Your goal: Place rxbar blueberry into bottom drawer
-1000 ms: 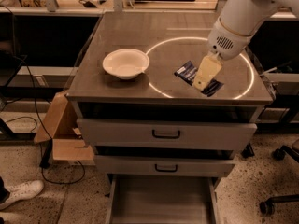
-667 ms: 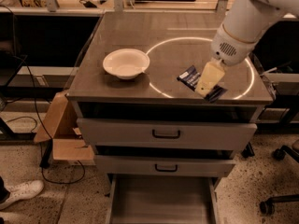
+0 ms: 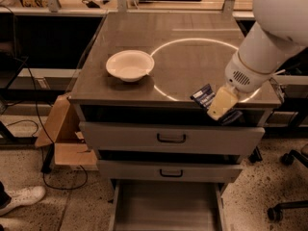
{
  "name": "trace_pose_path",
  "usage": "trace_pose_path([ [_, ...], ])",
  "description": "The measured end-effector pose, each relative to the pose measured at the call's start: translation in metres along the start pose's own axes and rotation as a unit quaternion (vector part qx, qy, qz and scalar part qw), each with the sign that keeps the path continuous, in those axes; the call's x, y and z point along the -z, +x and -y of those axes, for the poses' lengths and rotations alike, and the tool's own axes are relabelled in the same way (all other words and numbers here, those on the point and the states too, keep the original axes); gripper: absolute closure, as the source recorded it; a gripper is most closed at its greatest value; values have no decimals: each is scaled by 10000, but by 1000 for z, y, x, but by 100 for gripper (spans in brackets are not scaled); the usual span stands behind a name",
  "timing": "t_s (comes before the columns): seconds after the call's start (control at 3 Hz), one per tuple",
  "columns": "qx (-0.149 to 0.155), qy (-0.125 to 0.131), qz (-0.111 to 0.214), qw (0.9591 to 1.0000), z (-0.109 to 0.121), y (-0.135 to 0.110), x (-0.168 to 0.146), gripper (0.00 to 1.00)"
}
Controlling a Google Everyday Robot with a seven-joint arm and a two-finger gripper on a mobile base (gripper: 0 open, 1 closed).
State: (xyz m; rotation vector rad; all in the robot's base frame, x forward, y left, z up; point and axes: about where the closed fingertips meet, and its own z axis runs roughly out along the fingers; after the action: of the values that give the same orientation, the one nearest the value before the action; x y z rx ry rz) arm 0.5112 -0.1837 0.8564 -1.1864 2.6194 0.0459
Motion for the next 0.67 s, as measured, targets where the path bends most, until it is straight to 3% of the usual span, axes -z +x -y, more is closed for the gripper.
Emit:
trace_pose_path([
  [0.33,-289,-96,-127,9995,-11,38,-52,100],
  [0.67,-286,-105,-112,9995,-14,39,-50,100],
])
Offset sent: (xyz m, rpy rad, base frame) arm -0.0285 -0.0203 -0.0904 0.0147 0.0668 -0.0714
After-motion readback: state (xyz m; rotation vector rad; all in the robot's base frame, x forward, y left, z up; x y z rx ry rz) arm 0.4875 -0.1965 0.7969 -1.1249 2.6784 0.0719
